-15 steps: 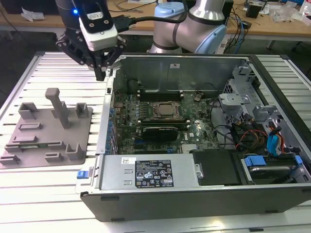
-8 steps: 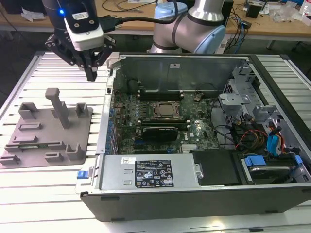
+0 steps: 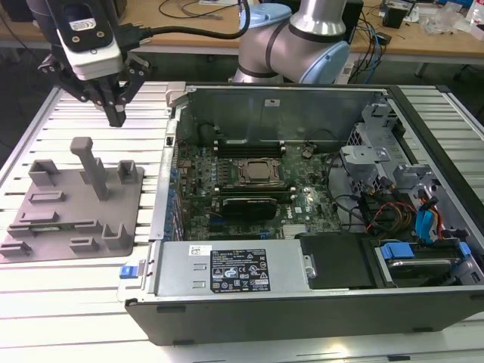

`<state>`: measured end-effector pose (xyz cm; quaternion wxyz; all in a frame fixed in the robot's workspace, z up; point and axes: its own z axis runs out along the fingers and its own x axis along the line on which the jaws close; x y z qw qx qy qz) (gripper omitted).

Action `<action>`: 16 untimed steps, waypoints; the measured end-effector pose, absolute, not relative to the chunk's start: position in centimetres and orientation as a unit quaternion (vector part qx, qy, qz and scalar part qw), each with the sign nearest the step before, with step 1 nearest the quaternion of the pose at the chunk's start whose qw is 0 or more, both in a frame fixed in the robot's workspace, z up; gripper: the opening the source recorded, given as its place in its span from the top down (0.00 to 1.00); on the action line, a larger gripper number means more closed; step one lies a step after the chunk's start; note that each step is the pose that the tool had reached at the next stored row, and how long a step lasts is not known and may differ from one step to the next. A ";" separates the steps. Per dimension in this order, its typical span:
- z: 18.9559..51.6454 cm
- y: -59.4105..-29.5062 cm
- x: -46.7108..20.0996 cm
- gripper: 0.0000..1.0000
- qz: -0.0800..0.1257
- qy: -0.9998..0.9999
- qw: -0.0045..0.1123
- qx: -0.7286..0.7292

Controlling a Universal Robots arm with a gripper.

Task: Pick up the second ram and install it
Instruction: 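Reach for the second ram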

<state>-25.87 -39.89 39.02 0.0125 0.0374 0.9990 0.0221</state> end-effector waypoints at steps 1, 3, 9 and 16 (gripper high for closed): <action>39.0 -39.9 -26.3 0.92 0.022 0.999 0.013 0.037; 39.0 -39.9 -26.5 0.92 0.022 0.999 0.013 0.037; 39.0 -39.9 -28.2 0.92 0.022 0.999 0.012 0.037; 38.4 -39.9 -31.7 0.92 0.022 0.999 0.013 0.037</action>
